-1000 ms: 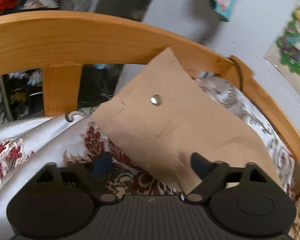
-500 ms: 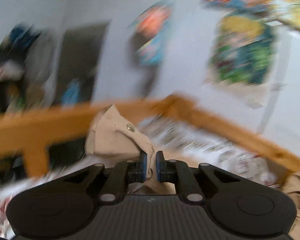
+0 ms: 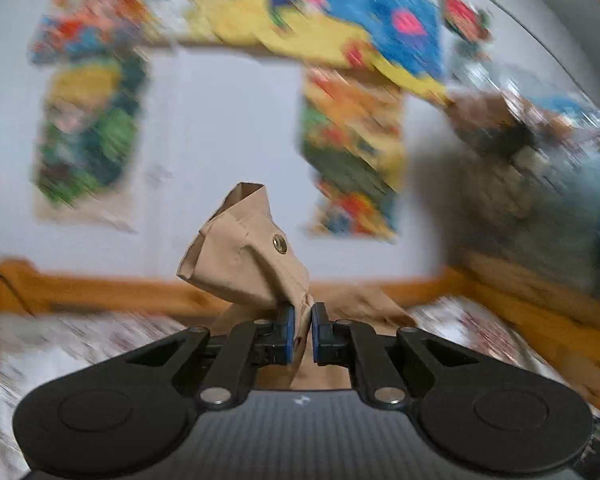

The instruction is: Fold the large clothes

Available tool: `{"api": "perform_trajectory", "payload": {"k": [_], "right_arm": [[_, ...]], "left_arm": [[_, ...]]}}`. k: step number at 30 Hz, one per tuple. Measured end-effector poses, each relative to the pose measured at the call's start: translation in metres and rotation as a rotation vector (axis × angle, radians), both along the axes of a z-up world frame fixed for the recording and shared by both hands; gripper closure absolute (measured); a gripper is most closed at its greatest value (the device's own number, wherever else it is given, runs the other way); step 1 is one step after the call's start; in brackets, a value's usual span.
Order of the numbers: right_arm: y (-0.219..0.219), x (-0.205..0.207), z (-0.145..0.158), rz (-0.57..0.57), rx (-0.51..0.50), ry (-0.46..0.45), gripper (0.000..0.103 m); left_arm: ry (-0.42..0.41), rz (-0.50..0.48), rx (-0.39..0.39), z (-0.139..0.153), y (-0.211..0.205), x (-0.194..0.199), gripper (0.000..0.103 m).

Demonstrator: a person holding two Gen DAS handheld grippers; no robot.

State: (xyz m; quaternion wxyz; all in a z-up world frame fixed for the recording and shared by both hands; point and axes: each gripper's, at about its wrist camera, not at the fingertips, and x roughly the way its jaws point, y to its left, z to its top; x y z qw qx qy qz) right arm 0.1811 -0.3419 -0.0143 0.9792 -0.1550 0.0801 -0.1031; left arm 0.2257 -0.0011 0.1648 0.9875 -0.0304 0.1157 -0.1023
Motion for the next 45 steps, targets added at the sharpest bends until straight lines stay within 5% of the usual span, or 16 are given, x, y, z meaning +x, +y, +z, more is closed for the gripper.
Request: {"api": "perform_trajectory", "payload": {"k": [3,5,6,7,11,14,19,23,26,33,35,37,40,45], "right_arm": [[-0.002,0.004,-0.005,0.004,0.034,0.025,0.001],[-0.002,0.007,-0.009,0.005,0.032,0.046,0.001],[-0.004,0.008,-0.010,0.004,0.043,0.054,0.001],[-0.006,0.009,-0.010,0.003,0.056,0.058,0.001],[-0.011,0.012,-0.011,-0.007,0.097,0.075,0.001],[-0.011,0.013,-0.008,0.014,0.137,0.101,0.001],[0.005,0.011,0.005,0.256,0.259,0.174,0.001],[0.044,0.025,0.001,0.406,0.127,0.341,0.001],[0.055,0.037,-0.003,0.469,0.159,0.453,0.005],[0.051,0.046,0.001,0.535,0.472,0.605,0.005],[0.044,0.051,-0.004,0.507,0.660,0.655,0.006],[0.038,0.056,-0.015,0.464,0.837,0.719,0.011],[0.047,0.052,-0.020,0.385,0.807,0.673,0.025],[0.049,0.043,-0.020,0.366,0.760,0.622,0.082]], "left_arm": [[0.122,-0.114,-0.010,-0.040,-0.031,0.008,0.087],[0.217,-0.172,-0.023,-0.069,-0.048,0.003,0.062],[0.277,-0.198,-0.030,-0.082,-0.054,0.001,0.034],[0.309,-0.209,-0.036,-0.091,-0.056,-0.002,0.028],[0.402,-0.237,-0.015,-0.116,-0.048,-0.014,0.026],[0.411,-0.157,-0.006,-0.120,-0.024,-0.020,0.015],[0.447,0.045,0.020,-0.121,0.017,-0.013,0.002],[0.446,0.178,0.146,-0.129,0.038,-0.016,0.001],[0.459,0.221,0.256,-0.134,0.049,-0.025,0.001],[0.453,0.203,0.356,-0.136,0.060,-0.055,0.000],[0.451,0.202,0.376,-0.136,0.058,-0.061,0.000],[0.452,0.199,0.392,-0.136,0.058,-0.067,0.000],[0.451,0.197,0.402,-0.135,0.060,-0.075,0.000],[0.466,0.213,0.366,-0.134,0.066,-0.078,0.000]]}}
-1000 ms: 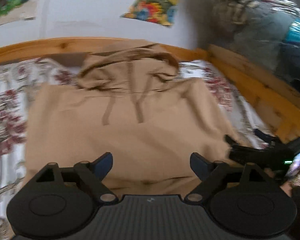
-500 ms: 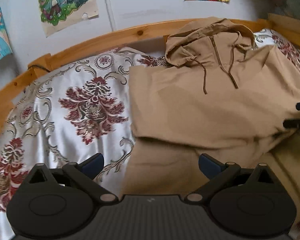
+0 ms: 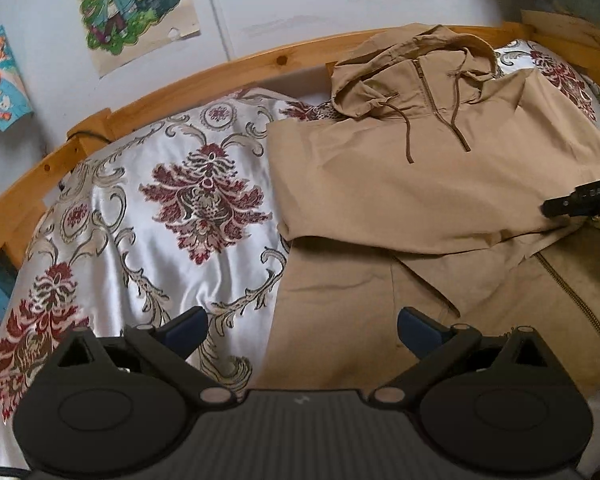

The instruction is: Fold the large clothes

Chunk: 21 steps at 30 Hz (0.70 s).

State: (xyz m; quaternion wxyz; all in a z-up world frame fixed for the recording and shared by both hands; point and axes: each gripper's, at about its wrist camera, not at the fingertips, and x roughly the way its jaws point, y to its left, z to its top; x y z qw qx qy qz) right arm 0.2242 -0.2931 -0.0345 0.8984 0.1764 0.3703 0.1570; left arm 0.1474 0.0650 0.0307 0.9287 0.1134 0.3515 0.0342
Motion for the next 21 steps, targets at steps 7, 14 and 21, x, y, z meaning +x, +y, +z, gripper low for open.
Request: {"api": "perform_trajectory", "payload": {"k": [7,14,21], "right_arm": [[-0.020,-0.037,0.061,-0.054,-0.159,-0.270,0.103],[-0.046,-0.055,0.074,-0.118,-0.355,-0.211,0.101],[-0.044,-0.051,0.046,-0.140,-0.380,-0.208,0.056]], "left_arm": [[-0.023,0.026,-0.037,0.005,0.004,0.004,0.000],[0.002,0.063,-0.033,-0.004,-0.005,0.024,0.000],[0.019,0.157,-0.066,-0.010,0.005,0.068,0.000]]}}
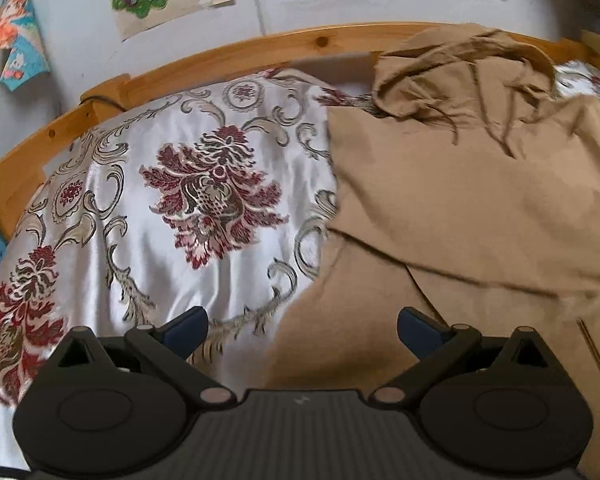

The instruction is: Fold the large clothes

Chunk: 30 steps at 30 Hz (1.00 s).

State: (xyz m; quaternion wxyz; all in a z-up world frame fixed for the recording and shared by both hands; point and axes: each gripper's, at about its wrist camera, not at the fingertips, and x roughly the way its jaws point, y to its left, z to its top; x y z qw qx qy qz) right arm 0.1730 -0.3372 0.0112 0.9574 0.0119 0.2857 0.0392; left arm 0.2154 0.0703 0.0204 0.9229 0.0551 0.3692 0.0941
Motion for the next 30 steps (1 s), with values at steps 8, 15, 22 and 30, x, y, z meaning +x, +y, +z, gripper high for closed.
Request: {"api": "perform_trajectory", "payload": {"k": [8,15,22,30], "right_arm": [[0.008,0.000,-0.019,-0.010,-0.159,-0.206,0.055],[0.001,0.019,-0.040,0.035,-0.151,-0.145,0.056],[0.001,0.026,-0.051,0.068,-0.173,-0.046,0.059],[0.004,0.011,-0.044,0.094,-0.209,-0.133,0.059]], "left_arm": [[-0.103,0.184,0.042,-0.018,-0.001,0.077,0.000],[-0.053,0.288,-0.113,-0.041,0.002,0.120,0.001],[0.049,0.391,-0.103,-0.068,0.011,0.141,0.000],[-0.035,0.424,-0.186,-0.041,0.017,0.108,0.001]]}}
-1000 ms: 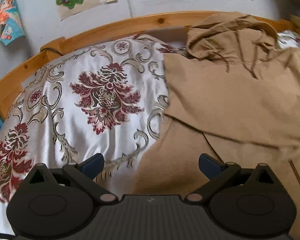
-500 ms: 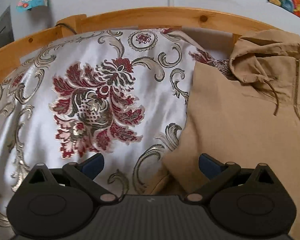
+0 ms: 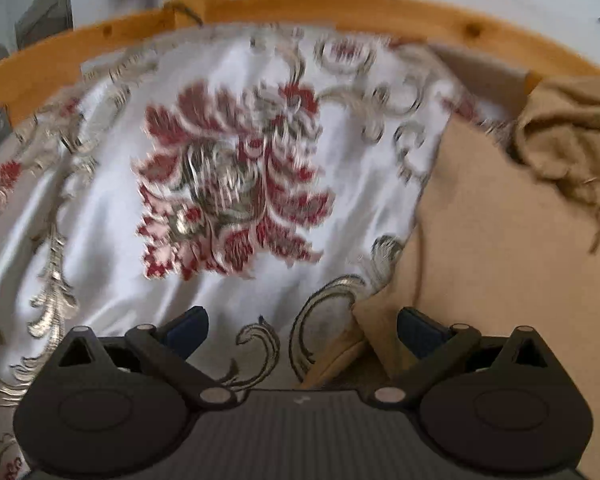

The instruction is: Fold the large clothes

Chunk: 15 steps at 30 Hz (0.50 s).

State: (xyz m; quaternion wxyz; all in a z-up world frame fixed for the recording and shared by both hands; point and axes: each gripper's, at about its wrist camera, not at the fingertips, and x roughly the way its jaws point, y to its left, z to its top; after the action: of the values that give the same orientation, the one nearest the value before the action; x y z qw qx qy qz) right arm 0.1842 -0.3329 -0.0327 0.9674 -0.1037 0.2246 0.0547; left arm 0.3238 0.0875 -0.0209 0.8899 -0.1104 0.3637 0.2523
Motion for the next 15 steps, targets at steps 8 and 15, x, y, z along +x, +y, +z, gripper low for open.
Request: {"api": "perform_trajectory", "payload": {"k": [8,15], "right_arm": [[0.024,-0.002,-0.008,0.100,-0.118,0.023,0.046],[0.014,0.000,-0.008,0.052,-0.076,0.028,0.022]], "left_arm": [[0.156,-0.138,0.159,-0.019,-0.025,-0.010,0.000],[0.192,-0.124,0.149,-0.010,-0.027,-0.018,0.000]]}}
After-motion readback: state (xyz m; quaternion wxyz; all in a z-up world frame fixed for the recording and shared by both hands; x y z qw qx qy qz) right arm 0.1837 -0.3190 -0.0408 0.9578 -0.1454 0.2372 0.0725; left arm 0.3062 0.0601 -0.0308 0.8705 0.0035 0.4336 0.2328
